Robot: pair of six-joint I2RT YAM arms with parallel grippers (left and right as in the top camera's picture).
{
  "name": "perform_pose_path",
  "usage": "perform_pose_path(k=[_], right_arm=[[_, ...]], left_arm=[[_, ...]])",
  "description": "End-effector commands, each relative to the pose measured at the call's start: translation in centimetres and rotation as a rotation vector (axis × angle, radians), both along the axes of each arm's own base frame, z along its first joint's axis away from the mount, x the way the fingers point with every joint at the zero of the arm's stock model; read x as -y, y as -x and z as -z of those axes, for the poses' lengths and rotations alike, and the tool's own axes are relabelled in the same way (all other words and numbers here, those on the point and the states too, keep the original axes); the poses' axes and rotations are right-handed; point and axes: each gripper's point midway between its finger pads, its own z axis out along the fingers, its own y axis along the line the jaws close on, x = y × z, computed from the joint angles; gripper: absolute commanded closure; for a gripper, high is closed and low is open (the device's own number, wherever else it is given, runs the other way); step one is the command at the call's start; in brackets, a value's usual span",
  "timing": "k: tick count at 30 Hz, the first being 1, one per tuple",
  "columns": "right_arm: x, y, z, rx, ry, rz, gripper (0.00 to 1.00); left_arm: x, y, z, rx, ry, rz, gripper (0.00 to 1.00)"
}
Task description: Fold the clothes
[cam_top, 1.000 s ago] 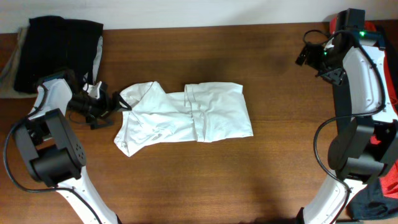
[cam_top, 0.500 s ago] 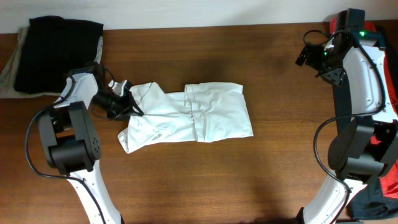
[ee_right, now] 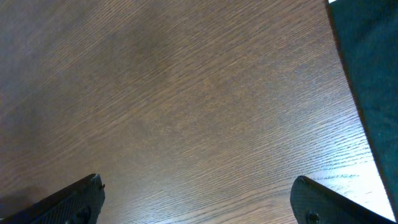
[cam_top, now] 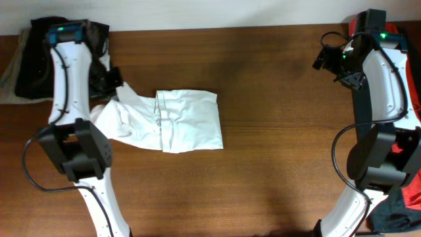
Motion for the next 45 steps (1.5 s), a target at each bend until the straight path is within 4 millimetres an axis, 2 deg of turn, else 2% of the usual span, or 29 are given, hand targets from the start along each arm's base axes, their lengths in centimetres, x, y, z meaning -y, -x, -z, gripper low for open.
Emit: perform_pose_path(k=[1,3,5,9,11,13,15,16,18,19,20,21,22,23,24,25,27,28,30,33,35,36,37,38,39,40,41,43,45], right_arm=[[0.3,0.0,-0.5,0.009,0.021,-0.003,0.01],[0.3,0.0,-0.5,0.009,0.021,-0.003,0.01],[0.3,0.0,-0.5,0.009,0.021,-0.003,0.01],[0.3,0.0,-0.5,0.009,0.021,-0.003,0.01],[0.3,0.0,-0.5,0.009,0.021,-0.003,0.01],[0.3,0.0,-0.5,0.009,0.021,-0.003,0.01],[0.3,0.0,-0.5,0.009,0.021,-0.003,0.01],[0.3,0.0,-0.5,0.009,0.021,-0.003,0.01],[0.3,0.0,-0.5,0.009,0.021,-0.003,0.01],[0.3,0.0,-0.5,0.009,0.021,-0.003,0.01],[0.3,0.0,-0.5,0.009,0.021,-0.003,0.01],[0.3,0.0,-0.5,0.009,0.021,-0.003,0.01],[0.3,0.0,-0.5,0.009,0.021,-0.003,0.01],[0.3,0.0,-0.5,0.009,0.021,-0.003,0.01],[0.3,0.0,-0.5,0.009,0.021,-0.003,0.01],[0.3,0.0,-0.5,0.009,0.021,-0.003,0.01],[0.3,0.0,-0.5,0.009,0.021,-0.003,0.01],[0.3,0.0,-0.5,0.009,0.021,-0.003,0.01],[0.3,0.0,-0.5,0.009,0.021,-0.003,0.01],[0.3,0.0,-0.5,0.009,0.021,-0.003,0.01],[0.3,0.0,-0.5,0.009,0.021,-0.003,0.01],[0.3,0.0,-0.5,0.009,0.021,-0.003,0.01],[0.3,0.0,-0.5,0.009,0.021,-0.003,0.01],[0.3,0.0,-0.5,0.009,0.021,-0.003,0.01],[0.3,0.0,-0.5,0.009,0.021,-0.003,0.01],[0.3,0.0,-0.5,0.009,0.021,-0.003,0.01],[0.3,0.0,-0.5,0.009,0.021,-0.003,0.01],[0.3,0.0,-0.5,0.009,0.021,-0.003,0.01],[0.3,0.0,-0.5,0.009,0.021,-0.003,0.01]], left_arm=[[6.0,0.0,-3.1,0.077,-0.01,0.076,0.99],[11.7,0.6,-3.0,0.083,-0.006,0.198,0.99],[14.7,0.9,-2.4,0.087,-0.002,0.269,0.99],[20.3,1.5,1.5,0.038,0.0,0.364,0.99],[22.1,1.2,3.8,0.026,0.001,0.383,0.92],[24.4,1.5,6.2,-0.002,0.046,0.408,0.92],[26.0,1.4,8.3,-0.006,0.042,0.417,0.82],[26.6,1.8,8.4,-0.011,0.04,0.432,0.78],[26.7,1.9,6.8,-0.001,0.042,0.438,0.74],[26.5,1.8,5.4,0.014,0.036,0.442,0.68],[26.2,1.5,3.5,0.039,0.024,0.448,0.13],[25.8,1.1,1.8,0.079,0.01,0.472,0.01],[25.7,-0.2,-0.6,0.17,0.005,0.5,0.01],[25.2,-0.9,-1.8,0.214,0.005,0.486,0.01],[23.8,-1.7,-2.7,0.238,0.008,0.443,0.01],[21.7,-2.7,-2.8,0.234,0.022,0.38,0.01],[19.5,-3.2,-1.8,0.17,0.139,0.283,0.01],[17.9,-3.0,-0.5,0.111,0.167,0.234,0.01],[16.7,-2.0,2.3,0.007,0.189,0.19,0.01],[20.2,-2.0,4.2,0.009,0.416,0.276,0.02],[21.8,-2.6,4.5,0.052,0.454,0.307,0.06],[22.5,-2.7,4.5,0.063,0.456,0.324,0.18],[23.2,-2.5,4.5,0.068,0.457,0.34,0.49],[23.8,-2.5,4.5,0.073,0.458,0.354,0.6],[24.5,-2.6,4.6,0.087,0.461,0.37,0.82],[25.2,-2.8,4.7,0.102,0.464,0.38,0.96],[25.8,-3.1,5.0,0.113,0.465,0.378,0.99],[28.0,-3.9,5.2,0.159,0.476,0.379,0.99],[29.5,-3.8,5.1,0.184,0.484,0.412,0.99]])
